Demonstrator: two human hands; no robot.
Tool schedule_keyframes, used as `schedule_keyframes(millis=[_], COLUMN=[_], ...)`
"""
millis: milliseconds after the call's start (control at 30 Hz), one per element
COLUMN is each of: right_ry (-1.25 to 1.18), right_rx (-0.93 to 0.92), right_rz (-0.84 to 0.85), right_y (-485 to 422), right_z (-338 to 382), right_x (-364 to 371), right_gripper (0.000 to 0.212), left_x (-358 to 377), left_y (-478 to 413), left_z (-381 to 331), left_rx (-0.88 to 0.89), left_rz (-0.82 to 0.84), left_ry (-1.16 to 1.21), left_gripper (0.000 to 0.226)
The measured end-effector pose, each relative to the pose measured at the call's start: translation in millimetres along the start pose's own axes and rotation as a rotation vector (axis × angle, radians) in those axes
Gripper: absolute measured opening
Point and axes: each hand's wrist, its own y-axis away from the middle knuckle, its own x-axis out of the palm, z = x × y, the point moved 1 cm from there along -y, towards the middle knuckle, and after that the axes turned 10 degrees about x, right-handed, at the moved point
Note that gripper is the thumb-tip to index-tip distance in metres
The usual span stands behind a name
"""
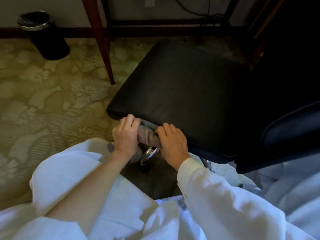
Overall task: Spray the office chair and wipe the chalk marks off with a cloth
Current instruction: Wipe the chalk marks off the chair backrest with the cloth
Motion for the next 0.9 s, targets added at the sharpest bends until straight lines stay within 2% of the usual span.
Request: schedule_keyframes(millis=[133, 233, 300, 367, 433, 467, 567, 633, 900], right_ry=[0.006, -0.001, -0.042, -0.054, -0.010, 0.006, -0.007, -0.027, -0.104], right_rx=[0.083, 0.174, 0.256, 0.350, 0.432, 0.442, 0.438, 0.434, 0.361], right_rz=[0.065, 0.032, 0.003, 0.023, 0.073, 0.096, 0.106, 0.082, -0.069], right_y=[38, 69, 88, 103, 110, 112, 118, 121, 129], right_z=[-58, -99, -123, -142, -152, -154, -154, -153, -154], right_x=[-14, -20, -18, -21, -30, -33, -41, -47, -65], right_gripper=[0.055, 0.061, 0.058, 0.053, 0.047, 0.045, 0.045, 0.044, 0.046], left_x=[6, 14, 15, 17, 18, 16, 8, -4, -34], left_y=[-3, -3, -5, -8, -11, -12, -13, -11, -3], left_z=[-68, -110, -140, -170, -194, -203, -210, -209, -213], left_rx=[0.093, 0.183, 0.261, 0.331, 0.360, 0.349, 0.289, 0.244, 0.266], left_rz=[0.097, 0.163, 0.205, 0.287, 0.362, 0.394, 0.432, 0.439, 0.390], left_ry=[0.017, 0.009, -0.005, -0.017, -0.071, -0.082, -0.099, -0.101, -0.057], left_gripper=[0.034, 0.029, 0.024, 0.032, 0.021, 0.018, 0.041, 0.040, 0.048])
